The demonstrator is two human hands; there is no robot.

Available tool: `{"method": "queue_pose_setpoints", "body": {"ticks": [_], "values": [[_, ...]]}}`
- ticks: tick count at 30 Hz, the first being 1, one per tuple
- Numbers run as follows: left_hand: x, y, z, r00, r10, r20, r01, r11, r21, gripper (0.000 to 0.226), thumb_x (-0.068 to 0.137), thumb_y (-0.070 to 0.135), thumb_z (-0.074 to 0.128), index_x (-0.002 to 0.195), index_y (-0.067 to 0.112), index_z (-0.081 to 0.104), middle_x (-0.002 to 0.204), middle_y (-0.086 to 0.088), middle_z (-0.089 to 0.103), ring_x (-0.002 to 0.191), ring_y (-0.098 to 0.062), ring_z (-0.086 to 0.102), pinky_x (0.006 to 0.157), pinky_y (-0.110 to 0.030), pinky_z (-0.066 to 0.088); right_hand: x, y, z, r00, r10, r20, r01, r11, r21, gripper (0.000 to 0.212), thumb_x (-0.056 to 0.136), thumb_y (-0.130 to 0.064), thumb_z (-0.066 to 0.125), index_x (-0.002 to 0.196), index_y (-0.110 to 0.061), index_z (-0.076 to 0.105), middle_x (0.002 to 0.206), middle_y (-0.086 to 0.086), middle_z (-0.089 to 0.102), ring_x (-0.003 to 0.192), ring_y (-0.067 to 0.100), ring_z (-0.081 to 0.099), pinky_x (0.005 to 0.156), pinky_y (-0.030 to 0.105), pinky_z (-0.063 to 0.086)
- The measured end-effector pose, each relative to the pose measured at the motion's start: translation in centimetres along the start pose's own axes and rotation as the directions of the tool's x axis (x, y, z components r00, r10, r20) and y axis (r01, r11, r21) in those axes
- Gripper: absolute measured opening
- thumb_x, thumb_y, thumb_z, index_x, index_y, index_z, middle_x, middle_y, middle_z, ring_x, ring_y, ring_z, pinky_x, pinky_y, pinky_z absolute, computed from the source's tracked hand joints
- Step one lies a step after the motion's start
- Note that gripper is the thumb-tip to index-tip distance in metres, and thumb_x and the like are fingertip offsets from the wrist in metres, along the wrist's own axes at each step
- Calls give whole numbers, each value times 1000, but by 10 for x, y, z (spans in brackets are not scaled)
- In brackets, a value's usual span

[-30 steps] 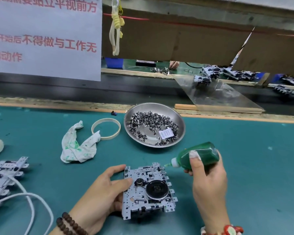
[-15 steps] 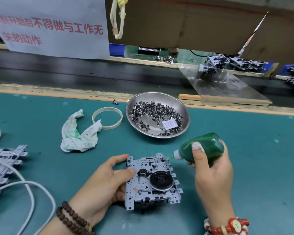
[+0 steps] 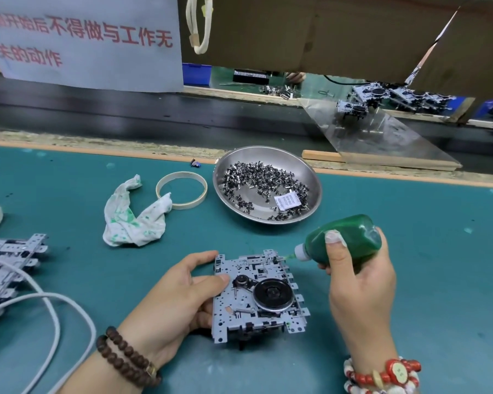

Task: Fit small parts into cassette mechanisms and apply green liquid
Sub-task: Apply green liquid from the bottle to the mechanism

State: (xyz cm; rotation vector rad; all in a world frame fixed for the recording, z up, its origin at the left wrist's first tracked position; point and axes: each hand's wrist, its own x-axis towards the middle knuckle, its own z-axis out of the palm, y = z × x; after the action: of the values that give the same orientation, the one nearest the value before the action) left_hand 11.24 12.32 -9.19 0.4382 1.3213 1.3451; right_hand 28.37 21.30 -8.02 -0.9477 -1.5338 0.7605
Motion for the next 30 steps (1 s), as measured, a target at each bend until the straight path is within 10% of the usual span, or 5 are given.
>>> {"method": "queue_pose_setpoints", "body": {"ticks": [15, 30], "values": [[0, 0, 0, 1000, 0, 3, 0, 1000, -4, 42, 85, 5, 58, 124, 16, 46, 83, -21, 70, 47, -15, 57, 41, -22, 49, -1, 0, 1, 1000, 4, 24, -4, 1000, -13, 18, 78, -55, 54, 84, -38, 50, 75, 16, 68, 70, 28, 64, 61, 41, 53], [0, 1, 0, 1000, -7, 8, 7, 1000, 8, 44, 84, 7, 60, 124, 18, 46, 87, -23, 71, 50, -16, 59, 42, -24, 50, -2, 1, -2, 1000, -3, 3, 4, 1000, -13, 14, 79, -52, 54, 83, -40, 52, 72, 3, 69, 68, 18, 64, 60, 36, 54]]}}
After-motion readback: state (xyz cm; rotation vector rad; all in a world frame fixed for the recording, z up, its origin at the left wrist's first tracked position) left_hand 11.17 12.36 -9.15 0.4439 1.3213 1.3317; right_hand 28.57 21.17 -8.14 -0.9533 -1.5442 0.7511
